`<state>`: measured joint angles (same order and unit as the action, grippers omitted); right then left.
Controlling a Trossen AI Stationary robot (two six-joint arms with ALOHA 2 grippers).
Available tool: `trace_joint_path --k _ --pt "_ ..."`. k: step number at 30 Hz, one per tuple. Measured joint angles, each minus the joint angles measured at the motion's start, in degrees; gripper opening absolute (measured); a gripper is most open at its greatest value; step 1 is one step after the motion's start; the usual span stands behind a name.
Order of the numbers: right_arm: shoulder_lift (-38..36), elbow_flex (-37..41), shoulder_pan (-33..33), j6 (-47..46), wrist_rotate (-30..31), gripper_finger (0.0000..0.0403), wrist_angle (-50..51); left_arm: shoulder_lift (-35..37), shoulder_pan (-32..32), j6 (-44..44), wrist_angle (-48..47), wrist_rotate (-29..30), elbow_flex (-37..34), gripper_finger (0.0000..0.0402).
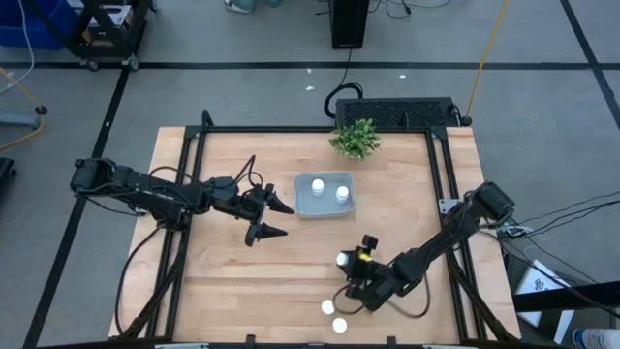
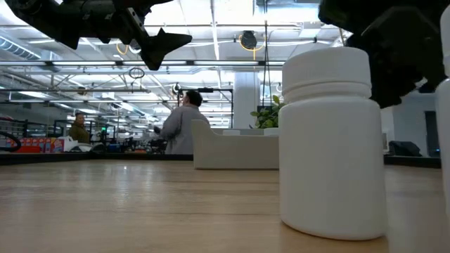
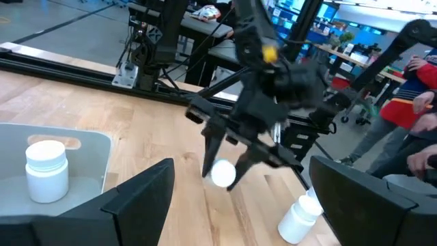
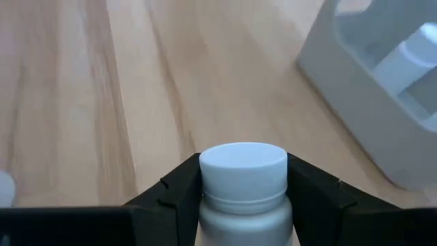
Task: Pick and place pill bottles into a basket
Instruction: Put the white pill bottle into the gray bin
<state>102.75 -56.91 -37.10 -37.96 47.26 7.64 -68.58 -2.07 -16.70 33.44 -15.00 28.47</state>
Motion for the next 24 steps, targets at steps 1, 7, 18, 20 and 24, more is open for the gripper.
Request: trace_joint_path --k 1,7,18,20,24 --pt "-1.24 2.61 0.00 0.93 1.34 0.0163 -5.34 0.00 0.00 0.08 -0.25 0.00 0.00 0.0347" --pt "-5.74 20.02 0.37 15.30 7.20 0.0163 -49.81 0.00 0.00 1.23 -0.32 0.04 0.00 0.0347" --pt "3.77 29.34 3.79 15.81 6.66 0.0163 -74.58 0.00 0.00 1.56 -0.34 0.02 0.00 0.0347" --pt "6.65 29.38 3.68 17.57 6.76 0.0163 -79.86 0.00 0.00 1.57 -0.36 0.02 0.00 0.0347" --pt "11.60 29.25 4.25 19.58 6.41 0.0163 -88.32 0.00 0.00 1.61 -0.39 0.04 0.00 0.0347"
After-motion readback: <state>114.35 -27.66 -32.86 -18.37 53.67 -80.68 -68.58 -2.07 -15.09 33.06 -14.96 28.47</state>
